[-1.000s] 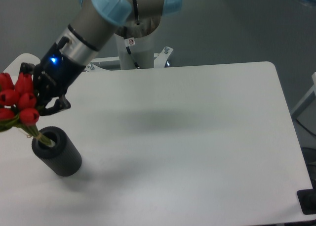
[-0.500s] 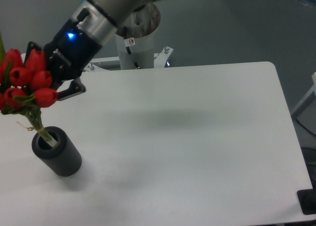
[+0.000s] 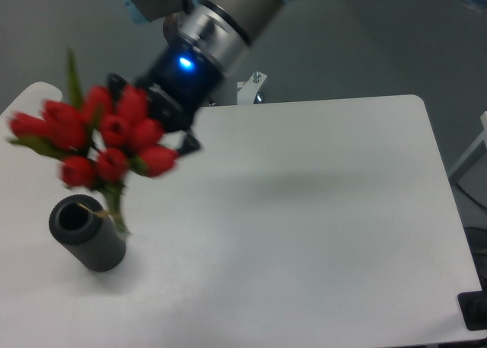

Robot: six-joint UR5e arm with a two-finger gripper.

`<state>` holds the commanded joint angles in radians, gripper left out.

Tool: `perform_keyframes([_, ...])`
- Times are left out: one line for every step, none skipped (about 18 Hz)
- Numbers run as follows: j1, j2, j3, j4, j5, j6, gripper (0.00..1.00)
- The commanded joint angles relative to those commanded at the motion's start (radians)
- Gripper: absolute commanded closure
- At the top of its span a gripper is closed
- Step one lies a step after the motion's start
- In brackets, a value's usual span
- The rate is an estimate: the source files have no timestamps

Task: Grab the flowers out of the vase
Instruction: 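Carry the tulips away from the vase over the table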

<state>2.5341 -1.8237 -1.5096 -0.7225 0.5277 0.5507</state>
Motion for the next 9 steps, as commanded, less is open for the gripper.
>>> perform_keyframes([0.012,-0.02,0.014,0.002,0.002,0.0,0.67])
perform_keyframes([0.031,-0.04,0.029,0.003,0.003,0.009,0.67])
perform_keyframes([0.046,-0.06,0.046,0.005,0.003,0.034,0.67])
perform_keyframes([0.057,-0.075,0.055,0.005,0.003,0.064,0.67])
perform_keyframes([0.071,-0.084,0.058,0.003,0.003,0.099,0.67])
perform_keyframes([0.081,-0.097,0.065,0.003,0.003,0.133,0.67])
perform_keyframes([0.089,-0.107,0.068,0.003,0.003,0.161,0.67])
perform_keyframes([0.098,-0.111,0.066,0.003,0.006,0.179,0.67])
perform_keyframes([0.107,-0.114,0.057,0.005,0.014,0.202,0.67])
